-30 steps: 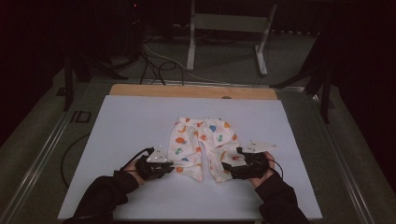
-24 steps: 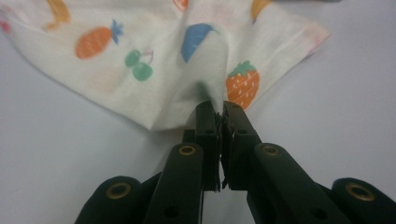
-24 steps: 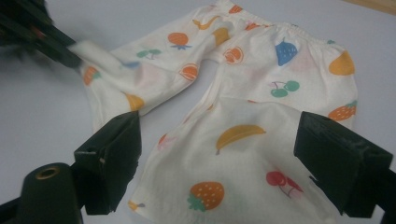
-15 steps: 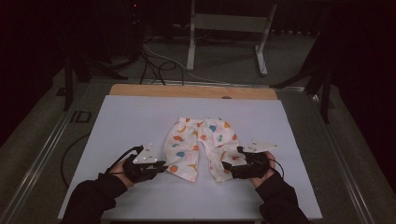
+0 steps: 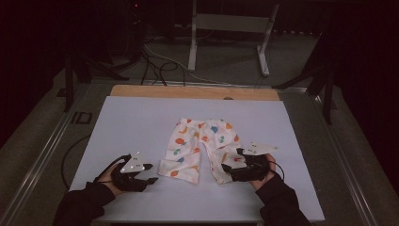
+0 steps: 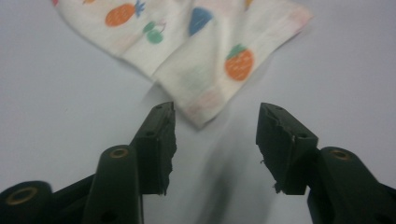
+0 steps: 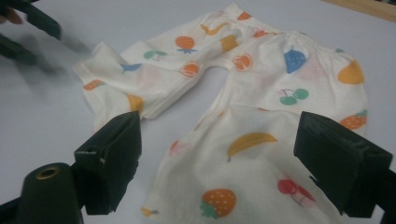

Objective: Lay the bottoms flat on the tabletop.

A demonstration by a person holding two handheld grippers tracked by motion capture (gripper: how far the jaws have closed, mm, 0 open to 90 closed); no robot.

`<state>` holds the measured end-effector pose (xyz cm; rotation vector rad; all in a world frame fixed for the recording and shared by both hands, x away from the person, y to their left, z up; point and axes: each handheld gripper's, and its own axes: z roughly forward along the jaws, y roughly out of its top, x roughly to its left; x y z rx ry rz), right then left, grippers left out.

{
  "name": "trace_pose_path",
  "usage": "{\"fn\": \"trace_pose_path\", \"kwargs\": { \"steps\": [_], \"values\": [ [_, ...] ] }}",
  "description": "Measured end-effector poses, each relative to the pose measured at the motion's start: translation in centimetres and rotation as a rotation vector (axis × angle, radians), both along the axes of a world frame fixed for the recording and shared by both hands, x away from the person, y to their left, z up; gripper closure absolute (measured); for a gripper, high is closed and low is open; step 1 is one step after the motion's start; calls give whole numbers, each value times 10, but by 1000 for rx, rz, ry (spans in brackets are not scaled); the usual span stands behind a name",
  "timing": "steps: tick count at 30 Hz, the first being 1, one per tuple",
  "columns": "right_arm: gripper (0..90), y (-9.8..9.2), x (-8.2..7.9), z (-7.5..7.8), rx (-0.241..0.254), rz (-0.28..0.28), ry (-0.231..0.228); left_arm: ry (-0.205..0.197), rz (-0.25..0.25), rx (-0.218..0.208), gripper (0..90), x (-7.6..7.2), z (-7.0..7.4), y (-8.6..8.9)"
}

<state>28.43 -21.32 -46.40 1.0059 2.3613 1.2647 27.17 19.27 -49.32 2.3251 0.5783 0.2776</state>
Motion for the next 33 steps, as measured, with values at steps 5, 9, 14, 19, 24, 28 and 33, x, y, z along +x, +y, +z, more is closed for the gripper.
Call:
{"fn": "trace_pose_path", "kwargs": {
  "steps": [5, 9, 14, 19, 24, 28, 33],
  "values": [
    [153, 15, -6, -2, 14, 6, -2, 22, -1, 22, 530, 9, -13, 0],
    [159, 39, -14, -8, 4, 3, 21, 35, -1, 19, 552, 15, -17, 0],
    [339, 69, -23, -22, -8, 40, 72, 43, -18, 22, 574, 19, -20, -4],
    [471, 94, -28, -36, -66, 14, 121, 55, -29, 21, 599, 21, -22, -8],
    [597, 109, -36, -46, -141, 62, 105, 68, -31, 5, 650, 23, -22, -10],
    [693, 113, -36, -51, -193, 88, 99, 81, -28, -7, 718, 25, -23, -10],
    [847, 113, -34, -51, -225, 122, 82, 97, -28, -18, 869, 25, -23, -10]
  ]
}}
